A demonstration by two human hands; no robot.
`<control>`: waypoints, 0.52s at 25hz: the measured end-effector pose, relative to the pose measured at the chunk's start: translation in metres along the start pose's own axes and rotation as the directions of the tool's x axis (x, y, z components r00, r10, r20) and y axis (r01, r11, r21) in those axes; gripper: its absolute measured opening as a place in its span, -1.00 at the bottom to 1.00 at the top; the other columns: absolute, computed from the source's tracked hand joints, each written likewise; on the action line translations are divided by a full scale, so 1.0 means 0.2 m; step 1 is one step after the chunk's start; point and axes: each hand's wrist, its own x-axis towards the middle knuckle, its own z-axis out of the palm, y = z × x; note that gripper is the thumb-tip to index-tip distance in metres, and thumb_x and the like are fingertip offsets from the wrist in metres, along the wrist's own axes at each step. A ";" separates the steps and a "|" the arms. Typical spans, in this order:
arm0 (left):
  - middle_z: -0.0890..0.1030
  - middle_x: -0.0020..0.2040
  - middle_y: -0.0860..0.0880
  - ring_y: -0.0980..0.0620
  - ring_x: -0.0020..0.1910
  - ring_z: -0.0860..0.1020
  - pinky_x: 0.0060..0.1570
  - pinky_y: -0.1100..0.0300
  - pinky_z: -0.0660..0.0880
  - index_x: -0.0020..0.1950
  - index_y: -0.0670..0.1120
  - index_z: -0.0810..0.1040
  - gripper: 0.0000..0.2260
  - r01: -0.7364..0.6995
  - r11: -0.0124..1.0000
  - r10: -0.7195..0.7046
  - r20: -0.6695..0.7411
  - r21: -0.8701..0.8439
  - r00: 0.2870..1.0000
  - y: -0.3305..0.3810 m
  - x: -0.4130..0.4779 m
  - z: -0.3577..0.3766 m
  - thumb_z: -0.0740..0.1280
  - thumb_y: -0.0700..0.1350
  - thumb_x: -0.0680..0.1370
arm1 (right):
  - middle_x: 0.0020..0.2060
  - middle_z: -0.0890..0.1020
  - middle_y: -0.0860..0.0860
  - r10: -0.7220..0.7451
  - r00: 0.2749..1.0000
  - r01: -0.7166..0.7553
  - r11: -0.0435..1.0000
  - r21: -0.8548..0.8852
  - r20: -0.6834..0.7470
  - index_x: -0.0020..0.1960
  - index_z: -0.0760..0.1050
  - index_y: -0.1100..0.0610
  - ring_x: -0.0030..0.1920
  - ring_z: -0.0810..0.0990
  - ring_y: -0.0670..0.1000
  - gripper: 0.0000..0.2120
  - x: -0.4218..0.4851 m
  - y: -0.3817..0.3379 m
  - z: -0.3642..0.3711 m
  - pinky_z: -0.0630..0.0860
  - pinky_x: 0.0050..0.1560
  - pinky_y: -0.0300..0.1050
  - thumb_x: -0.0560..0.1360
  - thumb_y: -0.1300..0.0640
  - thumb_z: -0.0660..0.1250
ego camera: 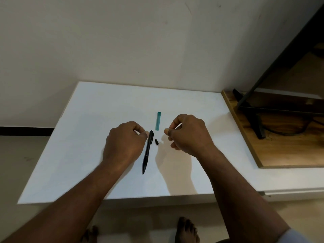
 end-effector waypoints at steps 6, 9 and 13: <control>0.66 0.06 -0.04 -0.09 0.03 0.64 -0.11 0.06 0.54 0.15 -0.03 0.64 -0.52 -0.171 0.908 0.192 -0.017 0.382 0.981 0.19 0.15 0.17 0.32 0.35 0.53 | -0.15 0.75 0.03 -0.013 1.000 0.013 0.999 -0.049 -0.007 -0.10 0.59 0.02 -0.15 0.77 0.09 -0.85 0.03 0.01 -0.01 0.75 -0.02 0.12 0.55 0.01 0.52; 0.63 -0.03 -0.07 -0.11 0.00 0.60 -0.18 0.06 0.47 0.10 -0.09 0.63 -0.58 -0.186 0.843 0.222 -0.011 0.504 0.975 0.26 0.20 0.24 0.37 0.26 0.54 | -0.15 0.75 0.02 -0.011 1.000 0.009 0.997 -0.078 -0.027 -0.07 0.59 0.02 -0.14 0.77 0.07 -0.86 0.05 0.04 -0.03 0.74 0.00 0.10 0.57 0.01 0.51; 0.33 -0.40 0.02 -0.08 -0.22 0.45 -0.33 0.11 0.30 -0.37 -0.02 0.34 -0.64 -0.183 0.813 0.224 -0.007 0.553 0.975 0.27 0.25 0.25 0.39 0.07 0.51 | -0.14 0.75 0.01 0.005 0.999 -0.008 0.998 -0.070 -0.049 -0.09 0.58 0.00 -0.12 0.76 0.07 -0.88 0.09 0.06 -0.04 0.74 0.01 0.11 0.56 0.01 0.49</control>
